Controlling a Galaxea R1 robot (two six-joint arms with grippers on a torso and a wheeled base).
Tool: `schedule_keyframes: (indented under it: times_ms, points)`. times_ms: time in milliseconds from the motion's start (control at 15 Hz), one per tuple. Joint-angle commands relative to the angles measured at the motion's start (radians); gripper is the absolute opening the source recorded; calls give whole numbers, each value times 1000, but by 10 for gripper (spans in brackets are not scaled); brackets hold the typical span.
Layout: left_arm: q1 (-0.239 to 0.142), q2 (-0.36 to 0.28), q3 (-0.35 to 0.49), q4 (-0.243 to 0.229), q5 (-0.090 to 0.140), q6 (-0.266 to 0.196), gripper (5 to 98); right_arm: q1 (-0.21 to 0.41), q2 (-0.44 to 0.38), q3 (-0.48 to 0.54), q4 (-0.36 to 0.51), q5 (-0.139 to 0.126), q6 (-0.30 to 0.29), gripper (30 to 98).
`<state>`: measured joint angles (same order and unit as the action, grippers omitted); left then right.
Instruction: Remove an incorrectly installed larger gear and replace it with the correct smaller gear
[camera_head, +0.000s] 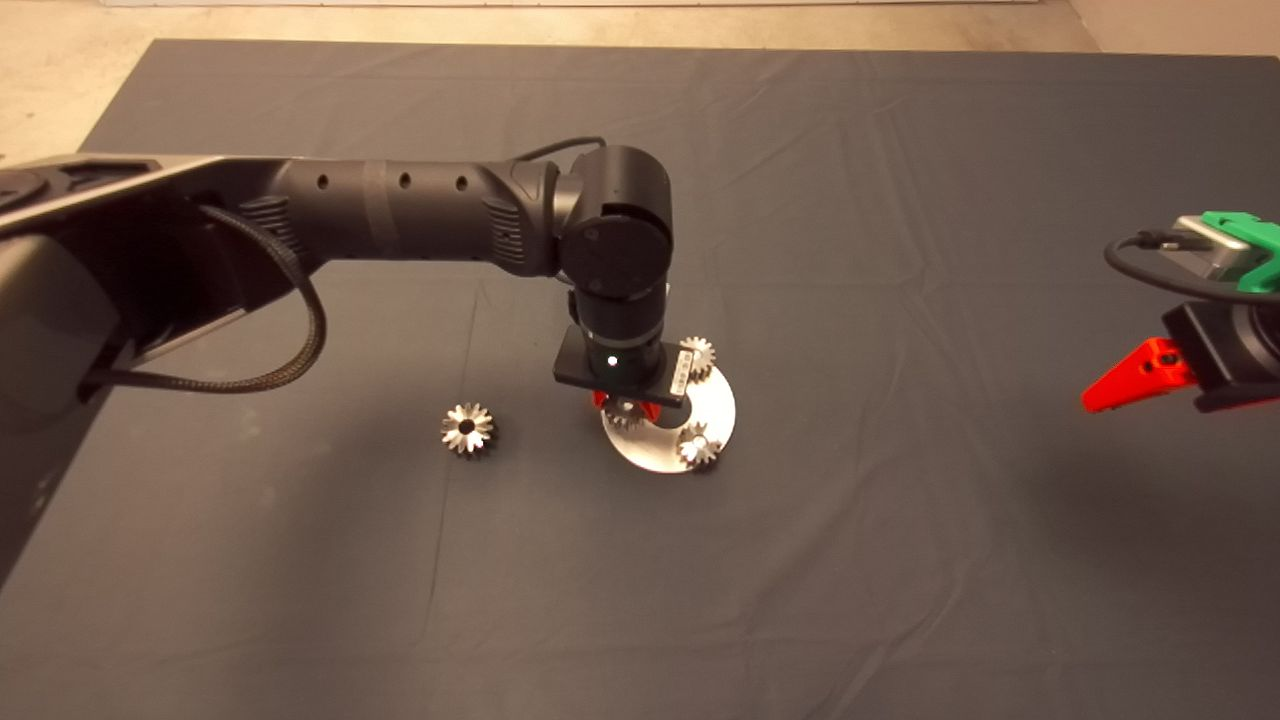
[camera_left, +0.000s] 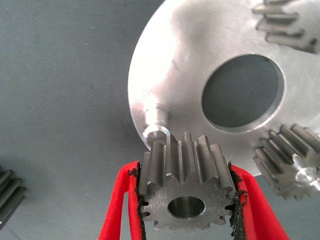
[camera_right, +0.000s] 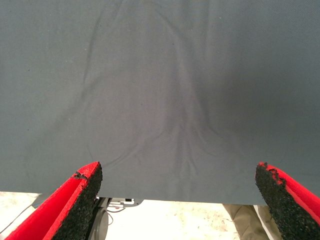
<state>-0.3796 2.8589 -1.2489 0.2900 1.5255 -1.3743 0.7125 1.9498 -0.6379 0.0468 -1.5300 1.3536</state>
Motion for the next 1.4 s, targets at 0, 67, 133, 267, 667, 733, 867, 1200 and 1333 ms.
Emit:
schedule_keyframes:
  times_ms: [0,67,133,267,667,733,867,1200,1333]
  points:
    - [-19,3,-51,1,133,41,258,21,-4,5,35,-1,-5,813]
    - [-19,3,-53,1,133,42,259,21,-4,5,35,-1,-5,813]
    - [-19,4,-55,1,133,41,258,21,-4,4,34,-1,-5,813]
    - [-19,7,-53,1,133,41,258,21,-4,5,35,-1,-5,813]
    - [3,15,-59,8,133,34,261,21,-5,5,35,-1,-5,813]
    - [16,15,-59,15,133,34,258,21,-5,5,35,-1,-5,813]
    - [35,19,-61,32,133,30,264,21,-5,6,35,-1,-5,813]
    - [36,43,-52,28,133,18,258,21,-6,5,35,-1,-5,813]
    - [34,43,-15,24,133,-14,258,21,-5,3,35,-1,-5,813]
